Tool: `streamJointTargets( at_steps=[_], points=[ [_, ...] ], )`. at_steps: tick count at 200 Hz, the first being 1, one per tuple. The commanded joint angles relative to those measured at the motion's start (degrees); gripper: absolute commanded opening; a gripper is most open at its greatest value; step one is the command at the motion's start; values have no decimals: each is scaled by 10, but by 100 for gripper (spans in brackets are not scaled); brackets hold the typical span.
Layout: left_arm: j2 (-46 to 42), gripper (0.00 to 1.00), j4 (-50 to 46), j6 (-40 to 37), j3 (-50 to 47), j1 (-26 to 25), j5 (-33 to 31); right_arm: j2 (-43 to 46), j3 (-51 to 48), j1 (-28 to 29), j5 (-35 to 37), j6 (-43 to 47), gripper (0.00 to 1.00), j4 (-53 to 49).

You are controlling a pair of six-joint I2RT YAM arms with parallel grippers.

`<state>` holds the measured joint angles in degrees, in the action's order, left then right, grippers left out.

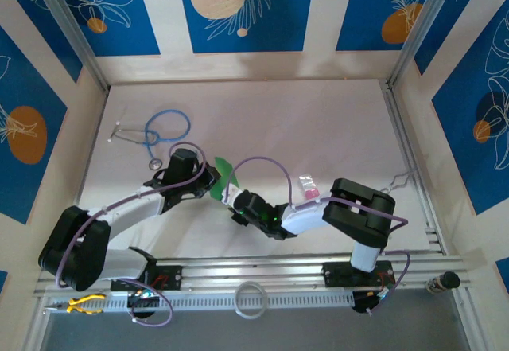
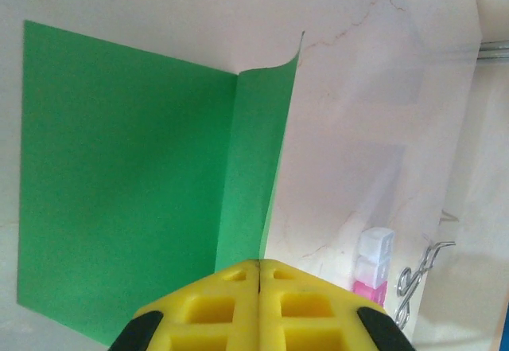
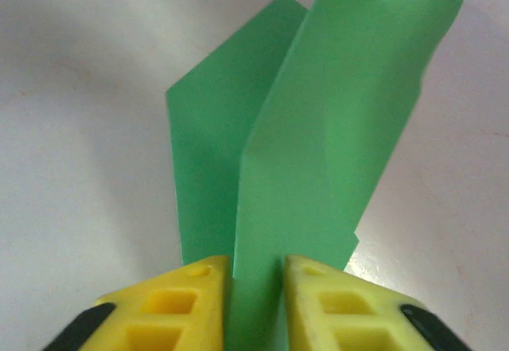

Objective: Fold a paper plane with a square sheet of paper (pick it up from the middle)
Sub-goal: Fourth fold the wing at the center of the table.

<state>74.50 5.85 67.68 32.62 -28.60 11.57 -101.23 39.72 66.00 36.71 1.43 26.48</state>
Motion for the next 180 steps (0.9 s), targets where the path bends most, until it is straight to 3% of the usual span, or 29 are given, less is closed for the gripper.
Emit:
streamJointTargets(
  at_steps=[1, 44, 58, 97, 117, 153, 180],
  points=[
    [-11, 0, -21, 7, 14, -6, -17, 15, -11, -4, 19, -17, 21, 19],
    [-8, 0, -28, 1, 15, -6, -24, 30, -22, -18, -6, -25, 16, 21],
    [-6, 12, -31, 0, 18, -7, -24, 32, -24, -21, -8, -24, 16, 23],
    [1, 24, -33, -4, 18, -6, -24, 34, -27, -25, -18, -31, 12, 27],
    [2, 22, -34, -7, 18, -5, -27, 37, -31, -28, -24, -38, 12, 27],
    [3, 4, -37, -11, 18, -2, -32, 45, -33, -33, -42, -54, 14, 18],
    [5, 0, -37, -13, 18, -1, -31, 46, -37, -33, -38, -61, 16, 12]
  ],
)
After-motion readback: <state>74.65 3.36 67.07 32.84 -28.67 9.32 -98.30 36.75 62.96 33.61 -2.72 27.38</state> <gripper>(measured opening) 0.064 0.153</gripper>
